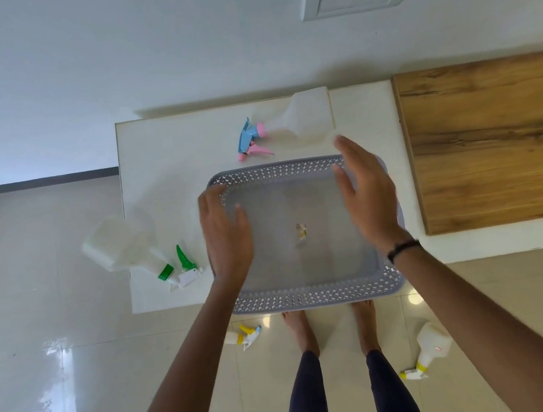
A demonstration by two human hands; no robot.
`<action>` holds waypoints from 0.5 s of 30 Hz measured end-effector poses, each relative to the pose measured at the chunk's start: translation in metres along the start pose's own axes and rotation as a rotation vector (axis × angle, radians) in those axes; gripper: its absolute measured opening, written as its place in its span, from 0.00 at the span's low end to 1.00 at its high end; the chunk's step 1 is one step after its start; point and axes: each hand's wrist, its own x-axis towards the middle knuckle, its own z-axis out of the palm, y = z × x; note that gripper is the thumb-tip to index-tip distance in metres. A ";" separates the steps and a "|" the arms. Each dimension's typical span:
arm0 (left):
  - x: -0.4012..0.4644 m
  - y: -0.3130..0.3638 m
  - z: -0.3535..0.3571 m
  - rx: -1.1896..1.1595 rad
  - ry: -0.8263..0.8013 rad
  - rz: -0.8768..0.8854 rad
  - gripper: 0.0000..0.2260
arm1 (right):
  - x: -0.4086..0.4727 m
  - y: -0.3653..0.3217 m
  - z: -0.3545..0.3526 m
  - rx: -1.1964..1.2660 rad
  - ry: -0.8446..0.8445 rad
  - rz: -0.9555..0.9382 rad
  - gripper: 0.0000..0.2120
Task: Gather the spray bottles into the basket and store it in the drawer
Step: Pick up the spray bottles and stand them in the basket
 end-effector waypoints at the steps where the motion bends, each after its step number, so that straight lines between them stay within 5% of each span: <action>1: 0.009 0.012 0.005 -0.069 -0.041 -0.034 0.16 | 0.018 -0.007 0.010 -0.030 -0.038 -0.066 0.18; 4: 0.041 0.040 0.021 -0.276 -0.187 -0.245 0.14 | 0.070 -0.021 0.044 -0.231 -0.258 -0.209 0.25; 8: 0.079 0.046 0.042 -0.500 -0.239 -0.430 0.13 | 0.112 -0.026 0.076 -0.624 -0.599 -0.170 0.36; 15: 0.103 0.028 0.054 -0.468 -0.223 -0.483 0.13 | 0.128 -0.012 0.103 -0.926 -0.676 -0.130 0.36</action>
